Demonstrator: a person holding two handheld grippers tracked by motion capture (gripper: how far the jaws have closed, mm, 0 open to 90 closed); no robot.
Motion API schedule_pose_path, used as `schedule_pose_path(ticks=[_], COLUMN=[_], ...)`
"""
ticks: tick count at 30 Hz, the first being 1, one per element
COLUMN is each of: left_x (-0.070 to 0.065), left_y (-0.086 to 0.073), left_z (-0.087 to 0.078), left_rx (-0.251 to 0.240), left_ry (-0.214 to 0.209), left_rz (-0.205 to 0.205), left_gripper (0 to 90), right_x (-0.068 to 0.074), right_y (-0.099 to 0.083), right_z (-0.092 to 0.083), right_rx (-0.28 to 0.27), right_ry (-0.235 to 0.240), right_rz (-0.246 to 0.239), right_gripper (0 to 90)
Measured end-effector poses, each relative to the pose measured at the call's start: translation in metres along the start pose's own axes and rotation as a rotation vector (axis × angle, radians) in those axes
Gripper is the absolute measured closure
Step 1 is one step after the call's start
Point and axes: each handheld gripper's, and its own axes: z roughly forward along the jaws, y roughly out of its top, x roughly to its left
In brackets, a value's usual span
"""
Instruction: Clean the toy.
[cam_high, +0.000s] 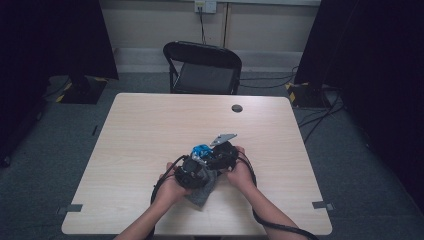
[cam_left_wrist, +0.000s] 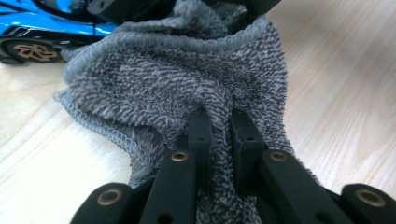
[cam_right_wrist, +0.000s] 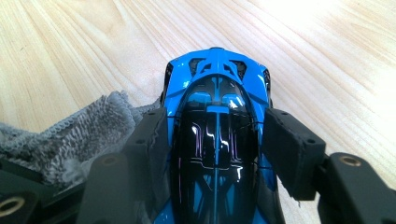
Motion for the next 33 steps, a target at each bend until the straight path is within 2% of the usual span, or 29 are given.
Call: schedule_pose_path(ticks=[2, 10, 12, 22, 27, 28, 29, 32, 33], left_x=[-0.001, -0.011, -0.013, -0.031, -0.038, -0.040, -0.040, -0.038, -0.035], left_y=[0.000, -0.001, -0.002, -0.007, -0.009, -0.010, -0.010, -0.013, -0.014], left_z=[0.000, 0.002, 0.002, 0.000, -0.004, -0.005, -0.006, -0.012, -0.015], left_rx=[0.001, 0.001, -0.002, -0.004, 0.002, -0.009, -0.001, -0.003, -0.008], left_ry=[0.005, -0.018, -0.034, -0.110, -0.130, -0.135, -0.135, -0.115, -0.111], left_rz=[0.005, 0.032, 0.030, 0.078, 0.108, 0.100, 0.116, 0.124, 0.112], left_gripper=[81.0, 81.0, 80.9, 80.9, 80.8, 80.7, 80.7, 80.6, 80.6], right_x=[0.000, 0.000, 0.000, -0.001, -0.001, -0.001, -0.001, -0.001, -0.001], right_y=[0.000, -0.001, -0.001, -0.002, -0.003, -0.003, -0.003, -0.003, -0.003], right_z=[0.000, 0.000, 0.000, 0.000, 0.000, 0.000, 0.000, 0.000, 0.000], right_rx=[-0.002, -0.009, -0.010, -0.017, -0.016, -0.016, -0.017, -0.020, -0.020], right_ry=[0.001, 0.002, 0.002, 0.005, 0.006, 0.005, 0.005, 0.006, 0.006], right_rz=[0.001, 0.005, 0.007, 0.011, 0.015, 0.015, 0.015, 0.016, 0.016], right_gripper=[41.9, 41.8, 41.8, 41.8, 41.8, 41.8, 41.8, 41.8, 41.8])
